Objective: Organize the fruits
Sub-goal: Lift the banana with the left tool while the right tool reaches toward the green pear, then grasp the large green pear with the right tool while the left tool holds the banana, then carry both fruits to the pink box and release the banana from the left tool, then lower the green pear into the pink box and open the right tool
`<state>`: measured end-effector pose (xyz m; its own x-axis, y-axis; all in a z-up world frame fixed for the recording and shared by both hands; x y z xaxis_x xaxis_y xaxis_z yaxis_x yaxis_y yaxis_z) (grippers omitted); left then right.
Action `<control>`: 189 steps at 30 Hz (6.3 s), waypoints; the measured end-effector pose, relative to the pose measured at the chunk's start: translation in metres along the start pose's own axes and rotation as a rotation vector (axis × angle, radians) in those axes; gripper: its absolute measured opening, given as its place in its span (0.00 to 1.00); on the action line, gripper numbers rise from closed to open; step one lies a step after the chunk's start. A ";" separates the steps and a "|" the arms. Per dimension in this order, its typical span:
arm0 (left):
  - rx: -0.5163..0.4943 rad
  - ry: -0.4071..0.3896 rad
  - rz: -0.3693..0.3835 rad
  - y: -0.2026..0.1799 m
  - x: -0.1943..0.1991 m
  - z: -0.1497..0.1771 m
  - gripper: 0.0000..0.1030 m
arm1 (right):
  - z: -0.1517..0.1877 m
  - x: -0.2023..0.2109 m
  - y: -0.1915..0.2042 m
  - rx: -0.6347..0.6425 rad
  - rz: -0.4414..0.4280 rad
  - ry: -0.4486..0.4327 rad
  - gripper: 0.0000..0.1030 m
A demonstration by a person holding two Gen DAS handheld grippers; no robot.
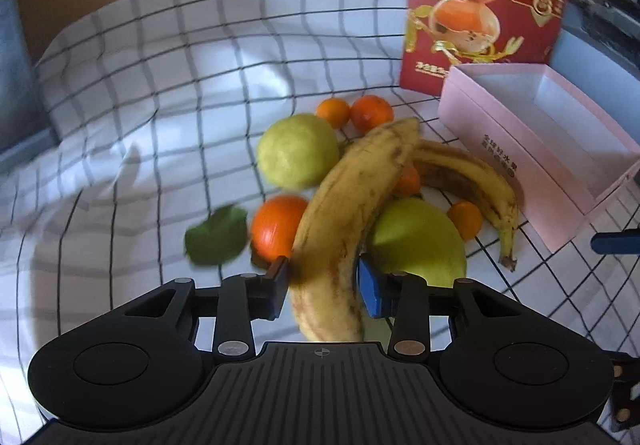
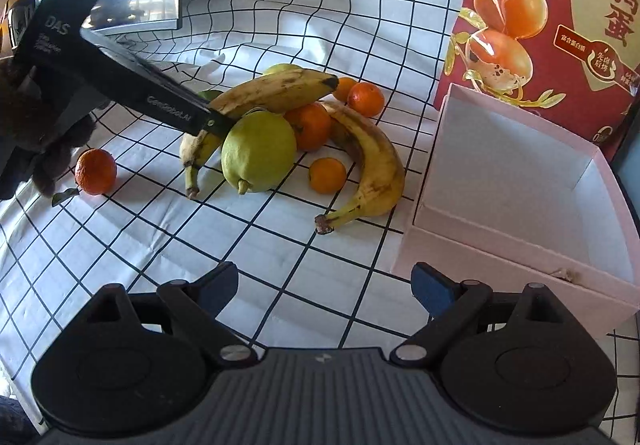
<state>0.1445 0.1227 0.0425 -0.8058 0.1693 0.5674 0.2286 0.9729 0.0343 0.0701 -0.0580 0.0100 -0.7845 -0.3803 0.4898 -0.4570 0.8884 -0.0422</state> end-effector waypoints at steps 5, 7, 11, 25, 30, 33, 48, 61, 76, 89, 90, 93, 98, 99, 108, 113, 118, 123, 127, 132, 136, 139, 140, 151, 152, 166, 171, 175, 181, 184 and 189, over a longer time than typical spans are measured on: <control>0.075 -0.006 -0.078 0.001 0.032 0.013 0.40 | 0.003 0.001 0.001 0.005 -0.024 0.005 0.91; 0.100 0.007 -0.095 0.004 0.038 0.018 0.40 | 0.005 0.000 0.003 0.009 -0.036 0.009 0.91; 0.121 0.031 -0.122 0.012 0.029 0.024 0.41 | 0.009 0.000 0.007 0.022 -0.063 0.016 0.91; 0.042 0.049 -0.050 0.007 -0.016 0.008 0.50 | 0.017 0.018 0.005 0.014 -0.025 0.011 0.91; 0.004 0.044 -0.016 0.004 -0.019 0.007 0.49 | 0.023 0.019 -0.001 -0.011 0.008 0.025 0.91; 0.015 0.051 -0.017 0.006 -0.013 0.010 0.47 | 0.021 0.019 -0.002 -0.018 0.014 0.021 0.91; 0.250 0.076 -0.093 0.011 0.070 0.051 0.40 | -0.023 -0.017 0.025 0.075 -0.098 -0.080 0.91; 0.307 0.095 -0.096 0.014 0.074 0.062 0.39 | -0.042 -0.047 0.044 0.066 -0.204 -0.090 0.83; 0.251 0.132 -0.151 0.001 0.047 0.054 0.41 | -0.025 -0.032 0.028 0.003 -0.174 -0.043 0.83; 0.279 0.158 -0.170 0.000 0.056 0.058 0.41 | -0.072 -0.109 -0.016 -0.369 -0.201 -0.012 0.57; 0.281 0.161 -0.169 0.001 0.056 0.058 0.41 | -0.071 -0.113 -0.016 -0.381 -0.210 -0.001 0.57; 0.305 0.162 -0.162 0.004 0.056 0.058 0.41 | -0.067 -0.107 -0.010 -0.376 -0.259 0.005 0.52; 0.334 0.152 -0.158 0.007 0.057 0.059 0.41 | -0.054 -0.076 0.010 -0.257 -0.337 -0.013 0.52; 0.335 0.149 -0.158 0.007 0.058 0.059 0.41 | -0.051 -0.071 0.013 -0.222 -0.334 -0.026 0.52; 0.341 0.133 -0.166 0.006 0.060 0.060 0.41 | -0.034 -0.036 0.016 -0.099 -0.311 -0.072 0.52; 0.341 0.130 -0.166 0.006 0.060 0.060 0.41 | -0.033 -0.038 0.023 -0.037 -0.301 -0.084 0.57; 0.335 0.140 -0.166 0.006 0.059 0.059 0.41 | -0.032 -0.053 0.024 -0.039 -0.303 -0.069 0.63; 0.325 0.169 -0.172 0.006 0.055 0.055 0.41 | -0.028 -0.052 0.025 -0.045 -0.303 -0.049 0.57; 0.287 0.162 -0.193 0.000 0.054 0.055 0.41 | -0.021 -0.035 0.019 -0.047 -0.285 -0.044 0.56; 0.275 0.126 -0.185 -0.008 0.061 0.059 0.40 | -0.014 0.002 -0.004 -0.089 -0.244 -0.066 0.56; 0.257 0.016 -0.110 -0.029 0.087 0.050 0.40 | -0.006 0.036 -0.032 -0.134 -0.181 -0.097 0.56; 0.257 -0.120 -0.033 -0.044 0.112 0.006 0.40 | -0.003 0.064 -0.057 -0.162 -0.114 -0.124 0.56; 0.247 -0.170 -0.006 -0.049 0.119 -0.012 0.40 | -0.004 0.075 -0.065 -0.168 -0.091 -0.142 0.56; 0.162 -0.109 0.163 -0.154 0.014 -0.145 0.40 | -0.003 0.158 -0.132 -0.242 0.141 -0.318 0.56; 0.140 -0.050 0.168 -0.164 -0.011 -0.141 0.40 | 0.002 0.160 -0.135 -0.255 0.153 -0.310 0.56; -0.184 0.046 -0.049 -0.219 -0.116 -0.084 0.40 | 0.054 0.154 -0.167 -0.378 0.220 -0.175 0.56; -0.164 0.114 0.032 -0.213 -0.107 -0.080 0.40 | 0.052 0.148 -0.159 -0.357 0.188 -0.159 0.56; -0.089 0.170 0.062 -0.200 -0.101 -0.078 0.40 | 0.051 0.142 -0.157 -0.353 0.173 -0.147 0.56; 0.060 0.051 0.109 -0.173 -0.080 -0.082 0.39 | 0.049 0.137 -0.159 -0.349 0.160 -0.140 0.56; 0.126 -0.020 0.113 -0.155 -0.060 -0.088 0.39 | 0.044 0.132 -0.159 -0.337 0.152 -0.144 0.56; 0.233 -0.066 0.122 -0.122 -0.021 -0.077 0.39 | 0.028 0.118 -0.158 -0.329 0.109 -0.162 0.56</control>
<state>0.1758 -0.0117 0.0893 -0.8155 0.2903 0.5008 0.2006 0.9533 -0.2259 0.0383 -0.2507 0.0505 -0.8892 -0.2913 0.3527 -0.2290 0.9509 0.2081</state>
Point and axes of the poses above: each gripper's, at about its wrist camera, not at the fingertips, and x roughly against the way its jaws point, y to its left, z to its underside, the point moved 1 cm from there along -x, roughly the way its jaws point, and after that the axes turned 15 degrees about -y, right-handed, at the moved point
